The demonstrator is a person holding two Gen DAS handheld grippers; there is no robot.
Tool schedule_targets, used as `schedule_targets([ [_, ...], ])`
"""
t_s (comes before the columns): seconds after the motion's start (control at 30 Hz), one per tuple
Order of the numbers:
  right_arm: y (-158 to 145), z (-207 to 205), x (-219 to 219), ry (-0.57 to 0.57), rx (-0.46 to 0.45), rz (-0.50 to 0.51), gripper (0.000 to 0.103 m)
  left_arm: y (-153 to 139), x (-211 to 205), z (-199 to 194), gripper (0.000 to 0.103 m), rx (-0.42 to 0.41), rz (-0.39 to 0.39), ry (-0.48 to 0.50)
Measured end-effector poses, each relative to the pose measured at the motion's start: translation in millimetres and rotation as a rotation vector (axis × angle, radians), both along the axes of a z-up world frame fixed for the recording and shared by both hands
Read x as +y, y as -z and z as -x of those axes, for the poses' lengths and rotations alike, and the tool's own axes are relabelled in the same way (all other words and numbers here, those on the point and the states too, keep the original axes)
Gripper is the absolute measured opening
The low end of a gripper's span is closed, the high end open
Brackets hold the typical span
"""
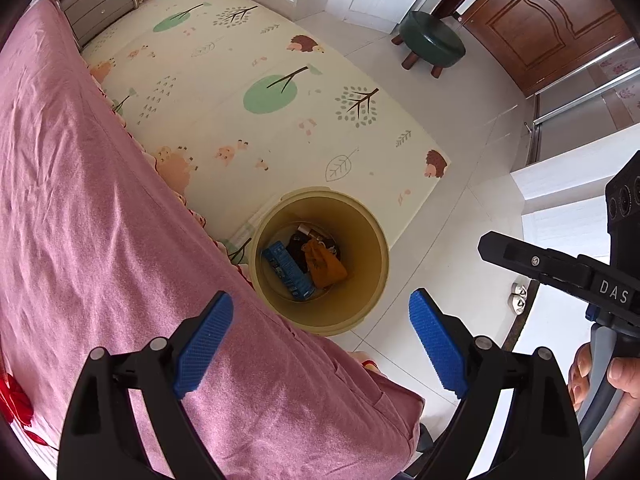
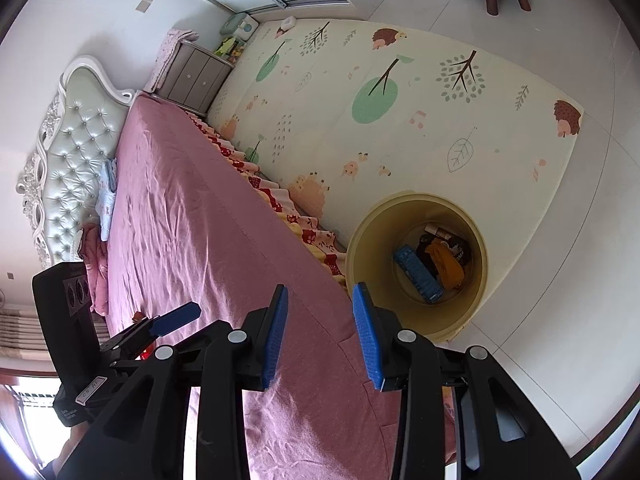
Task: Collect trash
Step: 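Move both open grippers back over the red cloth and gold box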
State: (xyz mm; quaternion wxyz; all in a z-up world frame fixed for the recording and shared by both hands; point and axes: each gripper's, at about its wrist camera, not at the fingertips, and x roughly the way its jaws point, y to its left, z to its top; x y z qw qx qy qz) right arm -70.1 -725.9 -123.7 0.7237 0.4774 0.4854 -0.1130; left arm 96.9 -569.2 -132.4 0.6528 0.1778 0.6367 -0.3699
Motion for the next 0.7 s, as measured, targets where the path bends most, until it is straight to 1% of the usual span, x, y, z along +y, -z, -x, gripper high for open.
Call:
schedule_targets([
  [0.17,-17,-11,15,-0.034,-0.032,0.003,0.036,-11,22,1,0.089,-0.004,0.021,-0.040],
  [0.3,-30,-21,35,-0.081,-0.051,0.013,0.039,-23,46,3,0.089,-0.018,0.040,-0.075],
  [0.37,-36,-28,48,-0.112,-0.056,0.016,0.039,-30,62,2,0.089,-0.024,0.053,-0.100],
  [0.53,-47,-44,91,-0.202,-0.065,0.024,0.039,-43,111,3,0.089,-0.045,0.071,-0.170],
  [0.7,-58,-58,146,-0.299,-0.078,0.026,0.040,-48,173,6,0.089,-0.049,0.072,-0.253],
])
